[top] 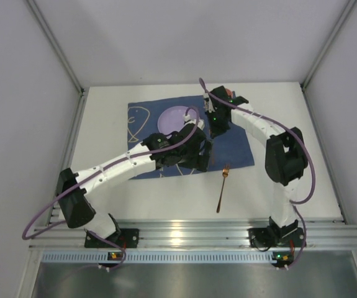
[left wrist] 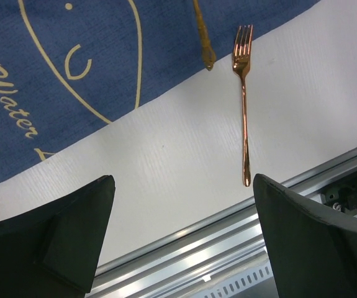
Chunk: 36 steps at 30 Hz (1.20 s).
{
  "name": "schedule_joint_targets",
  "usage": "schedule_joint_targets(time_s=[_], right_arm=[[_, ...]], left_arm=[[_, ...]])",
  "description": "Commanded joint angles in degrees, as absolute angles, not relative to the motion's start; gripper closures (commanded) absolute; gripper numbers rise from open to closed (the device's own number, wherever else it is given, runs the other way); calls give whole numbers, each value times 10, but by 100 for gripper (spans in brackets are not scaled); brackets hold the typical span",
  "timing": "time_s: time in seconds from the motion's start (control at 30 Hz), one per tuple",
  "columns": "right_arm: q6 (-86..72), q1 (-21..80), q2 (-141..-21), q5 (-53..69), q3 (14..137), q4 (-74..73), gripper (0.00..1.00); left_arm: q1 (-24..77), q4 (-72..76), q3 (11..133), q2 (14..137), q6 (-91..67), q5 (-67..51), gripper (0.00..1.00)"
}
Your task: Set the dinner table for one person
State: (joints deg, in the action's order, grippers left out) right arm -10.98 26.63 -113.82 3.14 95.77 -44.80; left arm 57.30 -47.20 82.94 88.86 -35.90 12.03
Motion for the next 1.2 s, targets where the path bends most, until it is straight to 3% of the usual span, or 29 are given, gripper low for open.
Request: schedule_joint_targets(time_s=[0.0,0.4,0.67,0.93,1.17], right_arm=[[-78,284,-1163,-43,1000,-471,100],[-77,297,-1277,-177,1143,-510,100],[-77,307,-1292,-178,1139,-503,68],[-76,334,-1284,-178,1139,-509,61],[-117,347,-1132,-204,1045,-507,37]], left_arm=[[566,-469,815,858,-377,139,2],[561,-497,787,826,-385,149,2],[556,-494,768,817,-387,139,2],[553,-485,772,825,-376,130,2],[553,-446,762,845,-340,86,2]])
